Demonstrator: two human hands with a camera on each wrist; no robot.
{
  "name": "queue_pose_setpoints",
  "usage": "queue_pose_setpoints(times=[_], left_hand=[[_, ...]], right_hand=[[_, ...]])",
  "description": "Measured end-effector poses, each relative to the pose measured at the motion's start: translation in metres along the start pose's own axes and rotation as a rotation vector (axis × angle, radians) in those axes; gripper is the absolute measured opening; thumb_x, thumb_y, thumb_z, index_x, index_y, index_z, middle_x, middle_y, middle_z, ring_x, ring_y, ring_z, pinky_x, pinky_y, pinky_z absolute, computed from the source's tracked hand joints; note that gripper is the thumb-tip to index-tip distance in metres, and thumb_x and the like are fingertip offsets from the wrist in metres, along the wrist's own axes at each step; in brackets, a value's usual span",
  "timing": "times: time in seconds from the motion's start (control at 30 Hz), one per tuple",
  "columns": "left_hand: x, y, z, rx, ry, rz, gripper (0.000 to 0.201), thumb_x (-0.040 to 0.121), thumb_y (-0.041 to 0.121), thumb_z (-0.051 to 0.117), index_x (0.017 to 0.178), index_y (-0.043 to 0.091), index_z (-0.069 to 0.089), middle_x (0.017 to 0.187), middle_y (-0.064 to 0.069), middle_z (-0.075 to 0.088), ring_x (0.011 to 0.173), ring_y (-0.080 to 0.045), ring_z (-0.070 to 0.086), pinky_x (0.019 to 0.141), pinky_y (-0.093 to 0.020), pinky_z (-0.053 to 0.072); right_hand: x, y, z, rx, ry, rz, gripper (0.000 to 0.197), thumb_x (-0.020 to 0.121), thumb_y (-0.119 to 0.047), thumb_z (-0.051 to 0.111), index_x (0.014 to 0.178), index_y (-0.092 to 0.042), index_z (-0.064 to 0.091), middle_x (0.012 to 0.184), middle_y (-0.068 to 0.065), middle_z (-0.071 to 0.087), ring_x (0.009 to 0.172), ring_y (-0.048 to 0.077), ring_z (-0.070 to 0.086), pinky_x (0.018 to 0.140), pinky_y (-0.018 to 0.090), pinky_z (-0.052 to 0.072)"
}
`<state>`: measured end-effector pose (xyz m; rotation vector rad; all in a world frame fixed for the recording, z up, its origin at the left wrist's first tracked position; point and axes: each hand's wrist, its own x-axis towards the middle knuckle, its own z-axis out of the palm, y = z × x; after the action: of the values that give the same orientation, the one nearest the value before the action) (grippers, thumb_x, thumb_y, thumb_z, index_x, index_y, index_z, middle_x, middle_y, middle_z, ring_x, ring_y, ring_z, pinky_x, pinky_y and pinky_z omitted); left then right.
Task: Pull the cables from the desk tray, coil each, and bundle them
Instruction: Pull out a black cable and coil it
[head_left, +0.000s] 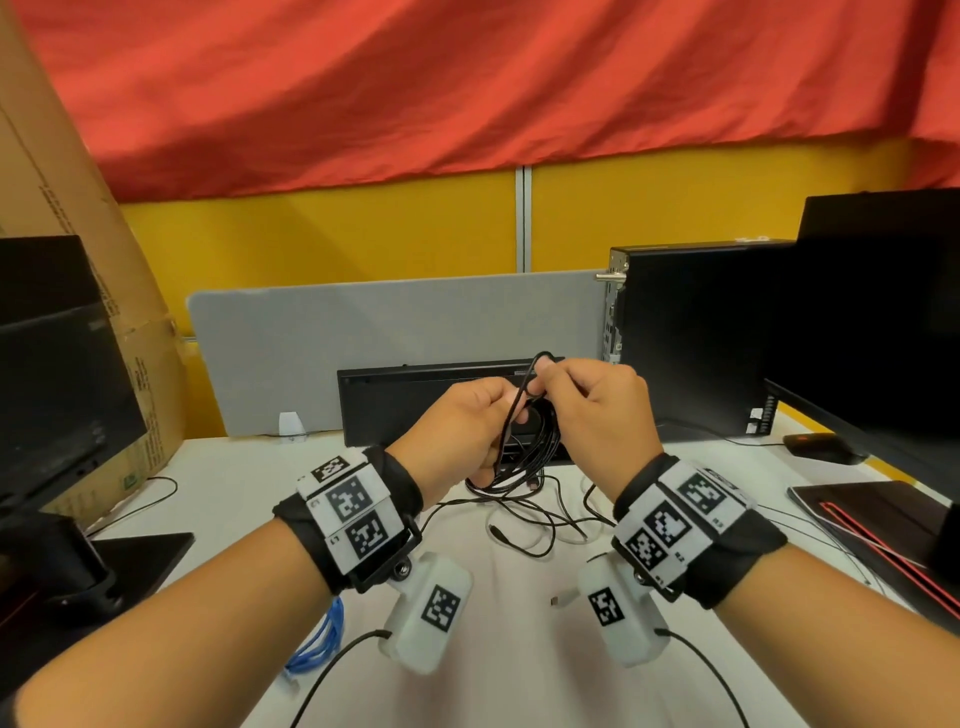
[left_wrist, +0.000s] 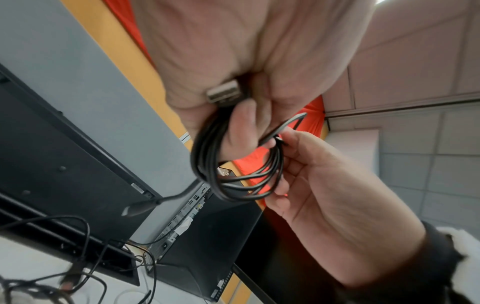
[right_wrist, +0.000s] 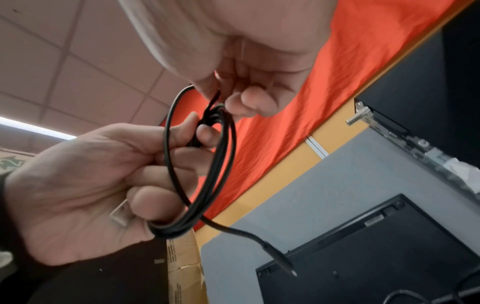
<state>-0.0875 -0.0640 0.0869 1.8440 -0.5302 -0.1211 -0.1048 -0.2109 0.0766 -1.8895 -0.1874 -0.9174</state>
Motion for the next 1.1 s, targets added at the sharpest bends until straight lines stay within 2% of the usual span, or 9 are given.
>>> queue_pose_setpoints(times=[0.1,0.23,0.4,0.57,0.67,0.77,0.83,0.93,1.1], left_hand=[[0.0,-0.001,0.001,0.099,-0.01,0.033,0.032,0.103,0.026,0.04,0.074,0.017,0.051,0.052,0.003,0.036,0.037,-0.01,0.031,0.04,-0.022,0.033],[-0.002,-0.003,-0.002,0.118,-0.059,0.041,0.031,0.104,0.027,0.037,0.077,0.015,0.048,0.051,0.006,0.038,0.039,-0.008,0.032,0.04,-0.023,0.037],[-0.003,-0.009,-0.008,0.168,-0.029,0.012,0.03,0.104,0.026,0.036,0.081,0.014,0.05,0.054,0.005,0.039,0.041,-0.009,0.037,0.048,-0.028,0.045],[-0.006,-0.019,-0.014,-0.059,0.023,-0.125,0.031,0.104,0.025,0.037,0.076,0.014,0.046,0.051,0.006,0.034,0.041,-0.01,0.025,0.038,-0.02,0.029],[-0.008,-0.022,-0.013,-0.288,0.009,-0.2,0.03,0.104,0.027,0.038,0.076,0.016,0.043,0.053,0.006,0.028,0.042,-0.009,0.019,0.037,-0.017,0.023],[-0.01,-0.021,-0.01,-0.457,0.007,-0.249,0.03,0.104,0.029,0.038,0.077,0.017,0.044,0.053,0.007,0.026,0.04,-0.007,0.018,0.034,-0.015,0.022],[-0.01,-0.019,-0.009,-0.537,0.015,-0.269,0.03,0.104,0.029,0.038,0.077,0.018,0.044,0.054,0.006,0.023,0.039,-0.006,0.017,0.034,-0.015,0.02],[-0.01,-0.015,-0.008,-0.64,0.028,-0.296,0.031,0.104,0.028,0.037,0.076,0.018,0.044,0.055,0.007,0.02,0.039,-0.006,0.016,0.033,-0.015,0.018],[-0.012,-0.01,-0.002,-0.747,-0.001,-0.345,0.031,0.104,0.03,0.038,0.076,0.017,0.044,0.052,0.007,0.02,0.035,-0.005,0.017,0.032,-0.015,0.017]], right_hand=[[0.003,-0.002,-0.002,-0.014,-0.01,0.043,0.035,0.095,-0.029,0.055,0.066,-0.018,0.071,0.058,0.004,0.065,0.058,0.023,0.063,0.059,0.043,0.056],[0.006,-0.001,-0.007,0.062,0.028,0.139,0.038,0.096,-0.034,0.055,0.067,-0.015,0.07,0.052,0.002,0.059,0.045,0.01,0.051,0.048,0.035,0.048],[0.017,0.001,-0.019,0.38,-0.033,0.409,0.036,0.098,-0.033,0.053,0.077,-0.006,0.066,0.056,0.009,0.062,0.038,0.017,0.051,0.036,0.023,0.042],[0.02,0.001,-0.037,1.001,0.096,0.678,0.019,0.098,-0.012,0.053,0.104,0.005,0.058,0.09,0.017,0.073,0.074,0.019,0.075,0.057,0.021,0.057],[0.019,0.004,-0.038,0.984,0.129,0.68,0.02,0.098,-0.001,0.048,0.117,0.005,0.05,0.104,0.021,0.069,0.085,0.024,0.074,0.07,0.027,0.06],[0.013,0.004,-0.032,0.851,0.066,0.694,0.022,0.095,0.007,0.044,0.116,0.003,0.052,0.101,0.02,0.069,0.084,0.026,0.074,0.072,0.028,0.061],[0.011,0.003,-0.031,0.616,0.067,0.643,0.014,0.093,0.003,0.051,0.102,0.006,0.062,0.087,0.015,0.073,0.072,0.023,0.075,0.065,0.026,0.061],[0.007,-0.001,-0.031,0.26,0.069,0.398,0.008,0.085,-0.009,0.07,0.082,-0.005,0.076,0.066,0.006,0.073,0.059,0.02,0.073,0.06,0.025,0.059],[-0.001,-0.01,-0.021,-0.059,-0.16,-0.026,0.019,0.085,-0.016,0.072,0.103,-0.02,0.076,0.081,-0.008,0.075,0.074,0.003,0.07,0.074,0.014,0.055]])
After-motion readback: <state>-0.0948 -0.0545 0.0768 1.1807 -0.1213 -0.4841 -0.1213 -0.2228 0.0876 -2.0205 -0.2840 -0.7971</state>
